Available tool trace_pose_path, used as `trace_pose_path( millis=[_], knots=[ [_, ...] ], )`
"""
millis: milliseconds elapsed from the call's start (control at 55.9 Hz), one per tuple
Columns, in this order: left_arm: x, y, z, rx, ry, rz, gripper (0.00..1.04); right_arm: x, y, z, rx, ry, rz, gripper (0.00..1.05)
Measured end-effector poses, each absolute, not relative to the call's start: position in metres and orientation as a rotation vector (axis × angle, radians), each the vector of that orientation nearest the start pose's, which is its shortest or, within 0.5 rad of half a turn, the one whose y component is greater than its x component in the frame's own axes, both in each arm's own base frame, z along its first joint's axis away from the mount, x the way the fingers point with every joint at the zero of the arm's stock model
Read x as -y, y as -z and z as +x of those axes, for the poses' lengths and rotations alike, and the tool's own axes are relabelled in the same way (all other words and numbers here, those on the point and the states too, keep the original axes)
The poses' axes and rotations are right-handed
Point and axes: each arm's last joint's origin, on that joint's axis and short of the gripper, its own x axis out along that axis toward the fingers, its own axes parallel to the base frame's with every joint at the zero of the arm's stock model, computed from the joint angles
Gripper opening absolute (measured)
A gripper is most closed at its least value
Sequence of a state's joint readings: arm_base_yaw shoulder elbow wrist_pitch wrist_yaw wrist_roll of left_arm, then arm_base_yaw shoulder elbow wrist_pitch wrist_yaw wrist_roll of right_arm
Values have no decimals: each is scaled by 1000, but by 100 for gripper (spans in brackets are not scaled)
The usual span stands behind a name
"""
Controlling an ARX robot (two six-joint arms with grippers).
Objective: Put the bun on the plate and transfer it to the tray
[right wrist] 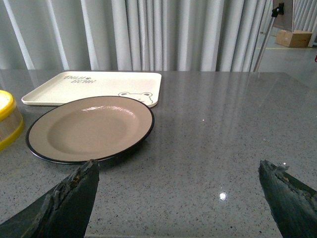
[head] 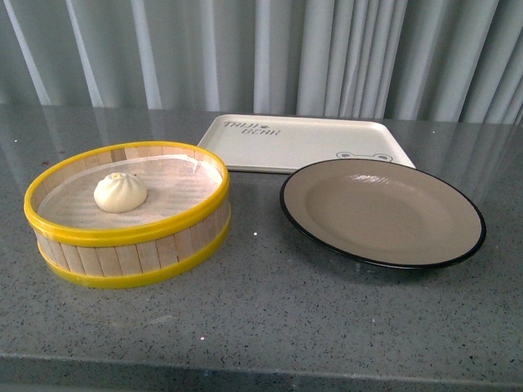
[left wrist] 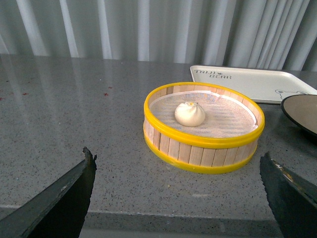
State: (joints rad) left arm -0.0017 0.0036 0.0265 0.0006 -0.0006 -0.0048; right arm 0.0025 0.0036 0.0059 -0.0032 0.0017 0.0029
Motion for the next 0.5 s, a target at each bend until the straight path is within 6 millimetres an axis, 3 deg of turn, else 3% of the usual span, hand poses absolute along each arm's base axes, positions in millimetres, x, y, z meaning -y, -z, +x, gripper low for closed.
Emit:
trace_pose_path(
  millis=[501],
  knots=[
    [0, -172, 96, 23, 1, -5, 98, 0, -165, 98, -1, -1, 3, 96]
  ],
)
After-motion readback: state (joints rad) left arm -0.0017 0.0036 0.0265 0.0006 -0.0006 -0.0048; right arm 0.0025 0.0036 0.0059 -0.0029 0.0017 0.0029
